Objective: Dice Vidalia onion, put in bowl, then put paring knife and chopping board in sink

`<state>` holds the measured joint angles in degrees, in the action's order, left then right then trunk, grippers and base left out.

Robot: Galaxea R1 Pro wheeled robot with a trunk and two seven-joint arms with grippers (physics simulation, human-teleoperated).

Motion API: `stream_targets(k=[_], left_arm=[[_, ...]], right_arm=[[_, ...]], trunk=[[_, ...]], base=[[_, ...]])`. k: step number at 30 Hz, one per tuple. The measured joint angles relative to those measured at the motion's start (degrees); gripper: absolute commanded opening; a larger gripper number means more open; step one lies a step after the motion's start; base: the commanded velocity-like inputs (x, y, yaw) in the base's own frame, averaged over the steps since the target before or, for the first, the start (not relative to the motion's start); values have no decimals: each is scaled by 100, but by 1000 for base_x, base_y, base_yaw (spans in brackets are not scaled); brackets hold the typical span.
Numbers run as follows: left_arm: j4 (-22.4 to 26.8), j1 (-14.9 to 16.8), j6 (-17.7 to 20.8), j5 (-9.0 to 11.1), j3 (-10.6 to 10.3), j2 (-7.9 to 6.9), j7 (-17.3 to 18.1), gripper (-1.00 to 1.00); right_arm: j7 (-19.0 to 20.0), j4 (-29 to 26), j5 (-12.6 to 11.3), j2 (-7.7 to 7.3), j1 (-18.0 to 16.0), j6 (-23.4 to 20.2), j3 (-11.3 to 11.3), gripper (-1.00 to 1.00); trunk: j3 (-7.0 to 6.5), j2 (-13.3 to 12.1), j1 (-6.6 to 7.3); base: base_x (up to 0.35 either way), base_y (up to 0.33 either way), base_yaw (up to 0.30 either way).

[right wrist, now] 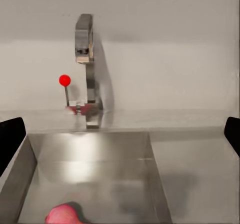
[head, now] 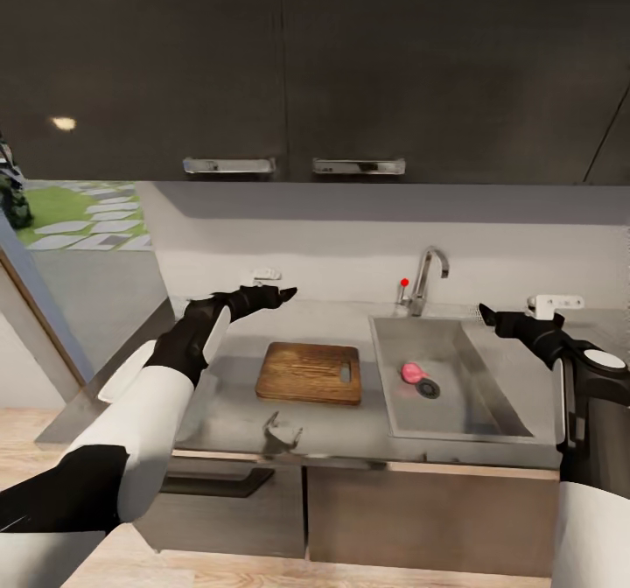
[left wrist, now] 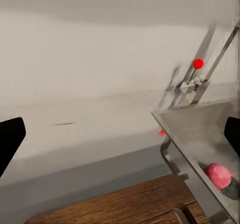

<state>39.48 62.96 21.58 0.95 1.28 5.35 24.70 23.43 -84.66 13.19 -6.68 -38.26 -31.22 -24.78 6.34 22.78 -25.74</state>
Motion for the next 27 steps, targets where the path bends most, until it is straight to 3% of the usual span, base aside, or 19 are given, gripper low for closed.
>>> stream_targets(k=[8, 9, 10, 17, 27], left_arm=[[1, 0, 0, 0, -2, 5, 0, 100], [1, 0, 2, 0, -3, 5, 1, 100], [1, 0, 3, 0, -3, 6, 0, 100], [-6, 0, 8, 0, -6, 6, 0, 100], [-17, 0, 9, 0, -5, 6, 0, 100]], right_arm=[[-256, 14, -8, 0, 0, 5, 14, 100], [-1372, 16, 9, 1, -1, 16, 14, 100], [-1452, 16, -7, 1, -1, 15, 18, 100], [-1508, 18, -21, 15, -1, 21, 43, 100], [-1512, 9, -129, 54, -1, 14, 443, 100]], trunk=[[0, 0, 0], [0, 0, 0], [0, 0, 0], [0, 0, -1], [0, 0, -1]], base=[[0, -318, 0], [0, -318, 0], [0, -318, 0], [-27, -318, 0], [-105, -317, -67]])
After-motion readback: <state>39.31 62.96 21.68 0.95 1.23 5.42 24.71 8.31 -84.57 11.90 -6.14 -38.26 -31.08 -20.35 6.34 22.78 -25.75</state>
